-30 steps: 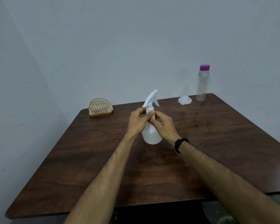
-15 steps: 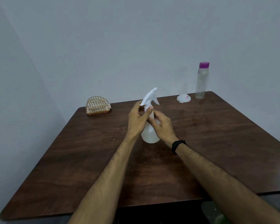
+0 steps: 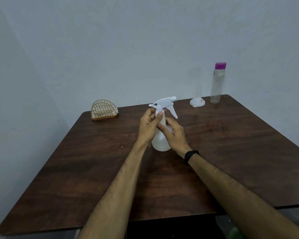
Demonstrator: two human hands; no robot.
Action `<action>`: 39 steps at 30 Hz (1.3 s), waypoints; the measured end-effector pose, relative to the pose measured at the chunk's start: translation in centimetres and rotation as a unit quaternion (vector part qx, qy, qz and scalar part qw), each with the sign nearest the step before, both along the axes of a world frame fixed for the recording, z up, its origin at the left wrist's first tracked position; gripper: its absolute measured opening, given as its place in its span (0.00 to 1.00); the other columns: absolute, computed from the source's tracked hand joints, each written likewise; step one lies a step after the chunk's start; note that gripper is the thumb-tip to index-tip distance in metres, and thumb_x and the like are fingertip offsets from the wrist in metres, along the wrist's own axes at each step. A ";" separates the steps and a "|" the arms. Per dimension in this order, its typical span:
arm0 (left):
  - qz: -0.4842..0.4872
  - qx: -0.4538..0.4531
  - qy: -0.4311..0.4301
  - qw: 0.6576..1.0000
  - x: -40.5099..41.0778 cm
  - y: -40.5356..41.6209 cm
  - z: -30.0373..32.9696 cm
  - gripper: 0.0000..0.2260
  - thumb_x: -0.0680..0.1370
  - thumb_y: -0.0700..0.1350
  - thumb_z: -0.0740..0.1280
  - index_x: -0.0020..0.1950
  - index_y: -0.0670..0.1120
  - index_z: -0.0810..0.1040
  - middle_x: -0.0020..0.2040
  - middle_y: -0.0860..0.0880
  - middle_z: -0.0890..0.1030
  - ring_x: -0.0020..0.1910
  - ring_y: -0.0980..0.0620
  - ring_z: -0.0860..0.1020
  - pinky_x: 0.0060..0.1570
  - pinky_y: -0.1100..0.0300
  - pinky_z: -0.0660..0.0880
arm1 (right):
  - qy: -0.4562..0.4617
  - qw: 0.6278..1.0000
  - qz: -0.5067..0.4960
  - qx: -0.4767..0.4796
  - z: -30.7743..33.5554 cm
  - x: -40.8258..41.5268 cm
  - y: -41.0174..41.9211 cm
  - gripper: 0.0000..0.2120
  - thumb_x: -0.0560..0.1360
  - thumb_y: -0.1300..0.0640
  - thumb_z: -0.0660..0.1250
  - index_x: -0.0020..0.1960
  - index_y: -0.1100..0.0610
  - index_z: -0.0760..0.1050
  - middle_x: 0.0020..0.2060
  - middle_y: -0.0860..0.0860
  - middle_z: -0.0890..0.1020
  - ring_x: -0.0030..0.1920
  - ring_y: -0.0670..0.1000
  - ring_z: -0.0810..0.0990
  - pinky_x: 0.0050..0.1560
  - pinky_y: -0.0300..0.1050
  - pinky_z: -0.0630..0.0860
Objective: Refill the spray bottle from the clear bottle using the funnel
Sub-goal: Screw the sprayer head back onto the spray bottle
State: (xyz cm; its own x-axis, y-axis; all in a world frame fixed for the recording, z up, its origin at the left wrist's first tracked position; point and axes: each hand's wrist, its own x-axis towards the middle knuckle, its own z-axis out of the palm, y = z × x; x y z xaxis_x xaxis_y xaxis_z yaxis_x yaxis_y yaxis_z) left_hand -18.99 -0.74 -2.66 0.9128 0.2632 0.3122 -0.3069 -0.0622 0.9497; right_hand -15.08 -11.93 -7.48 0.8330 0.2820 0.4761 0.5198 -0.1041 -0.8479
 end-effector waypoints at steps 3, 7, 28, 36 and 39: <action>-0.010 -0.014 0.016 1.000 -0.2 0.0 0.1 0.11 0.84 0.45 0.61 0.63 0.43 0.78 0.53 0.44 0.84 0.52 0.48 0.83 0.54 0.51 0.79 | 0.021 1.000 -0.009 -0.011 -0.1 0.1 0.0 0.15 0.78 0.42 0.67 0.58 0.51 0.79 0.51 0.49 0.82 0.51 0.48 0.82 0.52 0.48 0.80; 0.029 -0.025 0.017 0.999 0.0 -0.2 -0.5 0.11 0.81 0.55 0.62 0.59 0.51 0.75 0.59 0.41 0.83 0.59 0.40 0.82 0.60 0.37 0.77 | 0.022 1.000 -0.010 0.004 -0.2 -0.1 -0.1 0.10 0.78 0.47 0.68 0.57 0.49 0.77 0.51 0.47 0.81 0.52 0.48 0.81 0.50 0.44 0.78; 0.044 -0.004 -0.021 0.999 0.1 -1.1 -1.1 0.16 0.80 0.43 0.68 0.66 0.45 0.70 0.55 0.53 0.85 0.57 0.57 0.83 0.55 0.59 0.80 | 0.028 1.000 0.011 0.001 0.2 -0.5 -0.3 0.10 0.80 0.49 0.65 0.61 0.48 0.76 0.52 0.45 0.80 0.51 0.41 0.79 0.48 0.34 0.74; 0.029 -0.001 -0.015 0.999 0.0 -0.7 -1.1 0.08 0.83 0.46 0.64 0.60 0.54 0.80 0.51 0.56 0.84 0.51 0.58 0.83 0.52 0.59 0.81 | 0.023 1.000 0.008 0.006 0.1 -0.5 -0.3 0.10 0.80 0.48 0.66 0.59 0.50 0.78 0.50 0.44 0.81 0.49 0.38 0.80 0.46 0.28 0.73; 0.039 -0.003 -0.032 0.999 -0.2 -0.9 -1.0 0.09 0.81 0.45 0.67 0.62 0.51 0.76 0.52 0.56 0.83 0.51 0.61 0.82 0.49 0.63 0.79 | 0.023 1.000 0.005 0.003 -0.1 -0.4 -0.3 0.10 0.81 0.49 0.65 0.60 0.49 0.78 0.51 0.45 0.81 0.50 0.39 0.80 0.46 0.29 0.73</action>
State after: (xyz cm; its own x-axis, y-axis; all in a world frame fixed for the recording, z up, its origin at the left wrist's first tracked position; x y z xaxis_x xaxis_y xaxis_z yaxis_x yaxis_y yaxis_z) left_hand -19.19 -1.69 -3.69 0.8680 0.3345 0.3669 -0.3606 -0.0834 0.9290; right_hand -15.45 -12.19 -7.56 0.8507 0.2883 0.4395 0.4821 -0.0947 -0.8710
